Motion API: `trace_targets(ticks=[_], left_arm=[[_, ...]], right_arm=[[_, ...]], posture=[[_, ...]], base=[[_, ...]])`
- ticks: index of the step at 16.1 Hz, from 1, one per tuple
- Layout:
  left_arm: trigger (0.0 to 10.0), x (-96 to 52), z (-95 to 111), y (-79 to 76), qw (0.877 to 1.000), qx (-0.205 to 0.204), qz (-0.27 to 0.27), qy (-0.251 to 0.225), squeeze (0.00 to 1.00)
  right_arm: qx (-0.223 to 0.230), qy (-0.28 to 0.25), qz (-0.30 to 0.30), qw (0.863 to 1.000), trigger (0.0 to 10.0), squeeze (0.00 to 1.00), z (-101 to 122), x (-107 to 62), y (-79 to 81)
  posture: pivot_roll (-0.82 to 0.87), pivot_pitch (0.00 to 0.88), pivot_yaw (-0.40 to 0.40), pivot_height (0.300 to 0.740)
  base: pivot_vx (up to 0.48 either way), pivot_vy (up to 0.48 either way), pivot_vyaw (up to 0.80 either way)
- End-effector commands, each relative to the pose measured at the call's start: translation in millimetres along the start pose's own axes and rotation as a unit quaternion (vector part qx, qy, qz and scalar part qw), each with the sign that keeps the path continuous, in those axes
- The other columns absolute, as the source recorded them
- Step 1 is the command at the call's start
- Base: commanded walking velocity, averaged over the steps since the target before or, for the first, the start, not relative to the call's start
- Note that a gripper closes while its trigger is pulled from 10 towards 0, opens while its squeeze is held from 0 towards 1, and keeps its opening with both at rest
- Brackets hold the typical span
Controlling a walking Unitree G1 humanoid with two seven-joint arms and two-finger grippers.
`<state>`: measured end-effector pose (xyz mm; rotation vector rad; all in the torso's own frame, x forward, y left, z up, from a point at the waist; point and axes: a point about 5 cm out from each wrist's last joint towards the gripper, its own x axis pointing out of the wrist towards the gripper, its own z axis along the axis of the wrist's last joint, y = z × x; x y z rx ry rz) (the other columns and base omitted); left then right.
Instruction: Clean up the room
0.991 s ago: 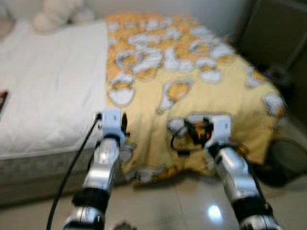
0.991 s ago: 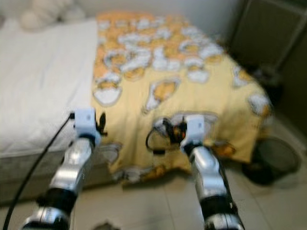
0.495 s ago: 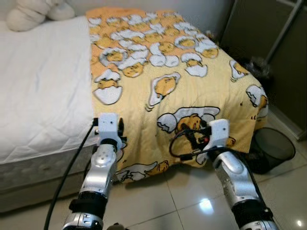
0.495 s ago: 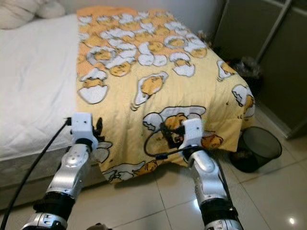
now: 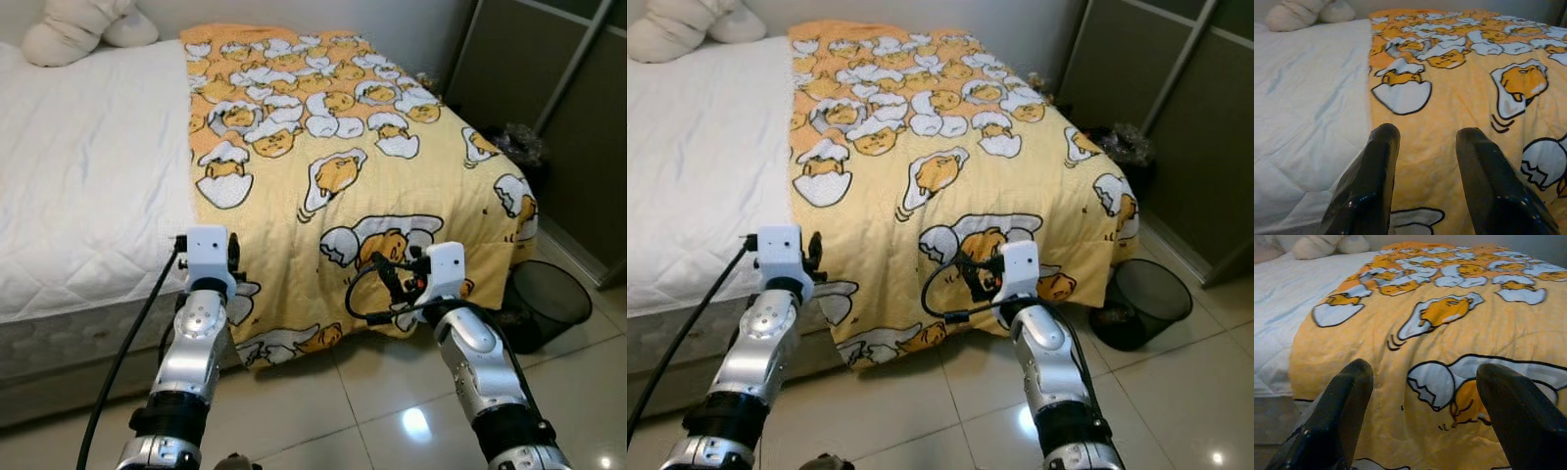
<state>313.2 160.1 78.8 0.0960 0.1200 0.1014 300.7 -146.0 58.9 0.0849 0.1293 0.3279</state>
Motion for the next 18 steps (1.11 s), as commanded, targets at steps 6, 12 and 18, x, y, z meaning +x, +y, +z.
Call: trace_targets(ticks=[6, 12, 18], left_arm=[[10.0, -0.2, -2.4, -3.5, 1.0, -0.01, 0.007, 0.01, 0.0], [10.0, 3.2, -8.0, -3.9, 1.0, -0.007, -0.003, 0.03, 0.0], [10.0, 5.9, -3.2, -9.0, 0.999, -0.022, -0.035, 0.015, 0.0]], right_arm=[[-0.001, -0.004, 0.006, 1.0, 10.0, 0.0, -0.3, 0.0, 0.9], [0.001, 0.001, -0.021, 1.0, 10.0, 0.0, -0.2, 4.0, -3.6], [-0.001, -0.006, -0.062, 0.998, 10.0, 0.0, -3.5, -0.4, -8.5]], posture=[[0.08, 0.0, -0.015, 0.74], [0.09, 0.0, -0.016, 0.74], [0.08, 0.0, -0.004, 0.74]], base=[[0.0, -0.45, 0.47], [0.0, 0.0, 0.24], [0.0, 0.0, 0.0]])
